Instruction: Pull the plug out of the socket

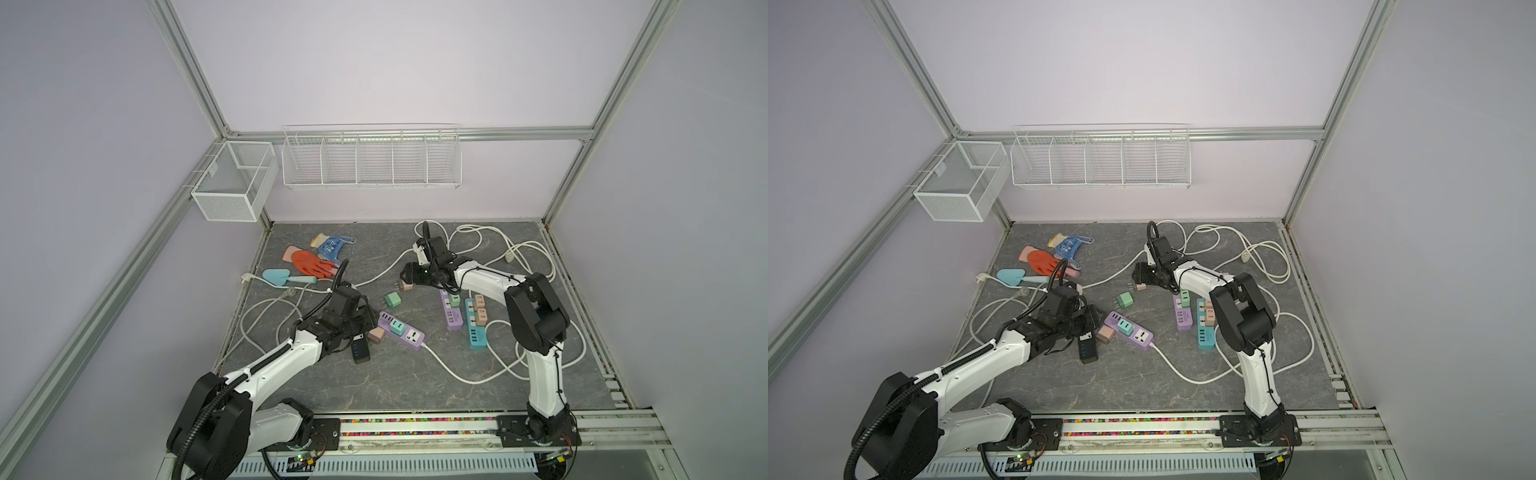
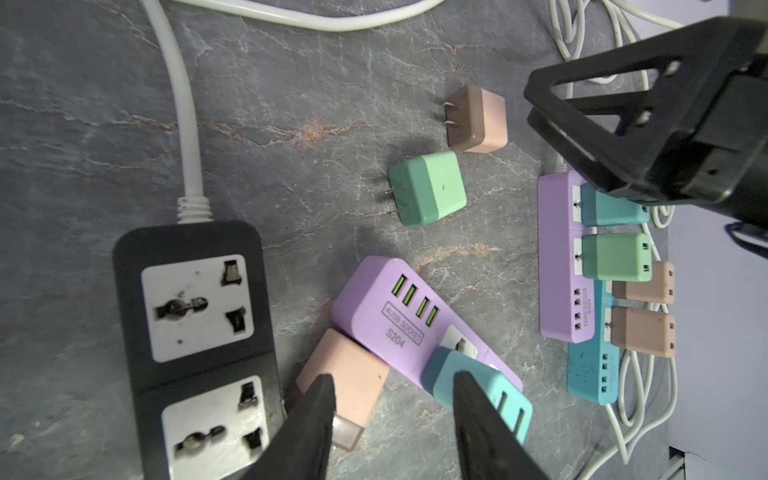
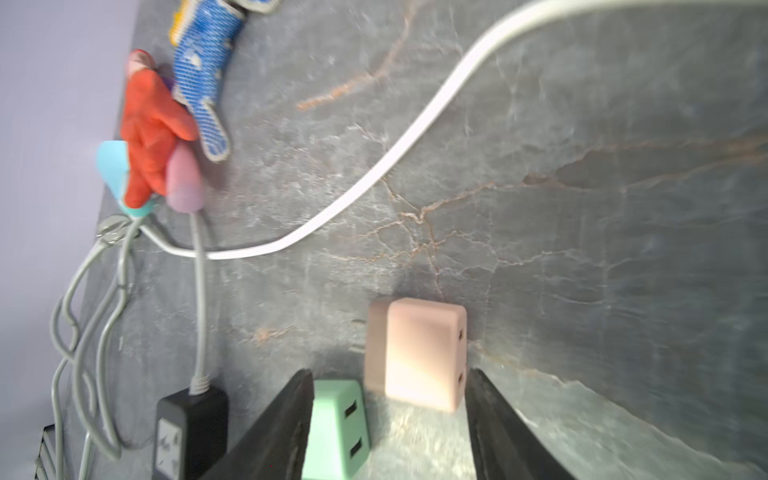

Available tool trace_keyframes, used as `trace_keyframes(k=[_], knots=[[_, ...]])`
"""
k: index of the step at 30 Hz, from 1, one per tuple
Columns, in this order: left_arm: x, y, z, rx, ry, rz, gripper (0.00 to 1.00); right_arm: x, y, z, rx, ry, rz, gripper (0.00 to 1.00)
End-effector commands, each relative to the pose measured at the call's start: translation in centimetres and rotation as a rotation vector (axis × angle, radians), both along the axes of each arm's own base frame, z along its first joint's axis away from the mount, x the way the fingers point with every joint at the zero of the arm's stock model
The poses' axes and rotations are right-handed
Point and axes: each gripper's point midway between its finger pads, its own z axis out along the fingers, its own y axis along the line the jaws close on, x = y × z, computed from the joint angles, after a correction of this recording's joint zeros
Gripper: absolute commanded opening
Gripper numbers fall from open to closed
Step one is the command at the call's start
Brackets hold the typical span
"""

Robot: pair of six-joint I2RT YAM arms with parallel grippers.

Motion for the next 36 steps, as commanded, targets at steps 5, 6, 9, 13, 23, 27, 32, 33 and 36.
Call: trace_keyframes(k=[5,6,9,13,23,27,32,33,36], knots=[[0.9,0.3,1.3,0.052,-0.035,-0.016,0.49,-3.1,-1.0,4.3,-0.004,-0.089,0.057,0.67],[0.8,0.3,1.2,0.054,-0.031,-0.017,0.49,-3.6,-1.1,4.6,-0.013,-0.101,0.065,0.68],[0.9,0.1,0.9,0.052,-0.025,-0.025,0.49,-5.1,-1.5,5.5,-0.023,-0.123,0.084,0.70],[1.1,-0.2,0.6,0.053,-0.017,-0.030,0.49,-7.2,-1.5,6.4,-0.030,-0.162,0.136,0.71],[1.8,-0.9,-0.2,0.062,-0.002,-0.050,0.50,-12.6,-0.3,6.3,-0.087,-0.251,0.300,0.72],[1.9,-1.0,-0.6,0.064,0.012,-0.049,0.50,-14.2,0.2,5.7,-0.091,-0.282,0.350,0.73],[2.0,-1.2,-1.4,0.064,0.026,-0.050,0.50,-15.6,1.0,4.6,-0.128,-0.295,0.419,0.73],[2.1,-1.3,-1.5,0.066,0.028,-0.052,0.50,-15.8,1.1,4.4,-0.141,-0.302,0.431,0.73],[2.4,-1.6,-1.8,0.069,0.035,-0.058,0.50,-16.6,2.0,3.7,-0.187,-0.328,0.474,0.73]])
